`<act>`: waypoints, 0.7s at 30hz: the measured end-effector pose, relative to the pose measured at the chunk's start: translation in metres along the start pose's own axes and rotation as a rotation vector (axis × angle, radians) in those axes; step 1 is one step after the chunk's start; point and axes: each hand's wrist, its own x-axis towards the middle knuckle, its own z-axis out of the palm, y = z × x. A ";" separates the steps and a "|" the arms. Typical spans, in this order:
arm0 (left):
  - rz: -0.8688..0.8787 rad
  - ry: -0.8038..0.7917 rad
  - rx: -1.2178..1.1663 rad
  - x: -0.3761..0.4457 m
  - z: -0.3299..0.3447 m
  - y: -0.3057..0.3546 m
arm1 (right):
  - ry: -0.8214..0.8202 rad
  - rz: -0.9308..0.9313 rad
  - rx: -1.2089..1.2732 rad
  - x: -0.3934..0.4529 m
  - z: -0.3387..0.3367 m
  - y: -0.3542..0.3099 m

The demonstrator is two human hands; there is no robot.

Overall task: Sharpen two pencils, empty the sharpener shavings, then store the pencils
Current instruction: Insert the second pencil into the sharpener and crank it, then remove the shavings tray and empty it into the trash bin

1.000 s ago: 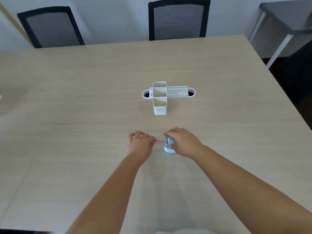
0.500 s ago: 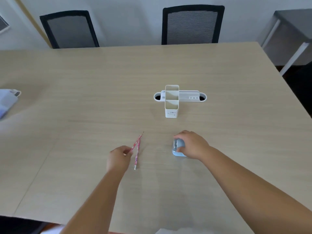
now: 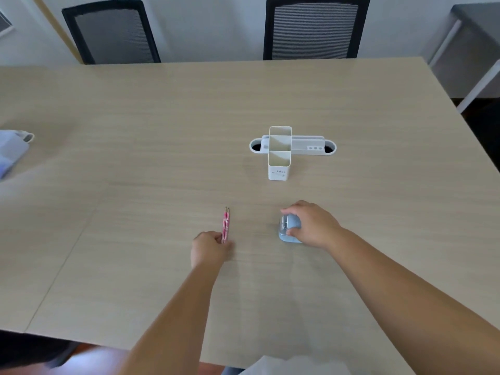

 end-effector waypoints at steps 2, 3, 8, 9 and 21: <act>0.011 -0.006 0.005 -0.002 0.002 0.003 | 0.000 -0.002 0.006 0.000 0.000 0.000; 0.011 0.002 0.005 -0.002 0.003 0.003 | 0.000 -0.003 0.007 0.000 0.000 0.001; 0.011 0.022 0.030 0.000 0.005 0.003 | 0.008 -0.006 0.001 0.000 -0.001 0.001; 0.014 0.029 0.026 0.000 0.005 0.003 | 0.007 -0.008 -0.001 0.000 -0.001 0.001; 0.082 0.069 -0.184 -0.006 -0.010 0.021 | 0.013 -0.092 0.125 -0.006 -0.003 0.016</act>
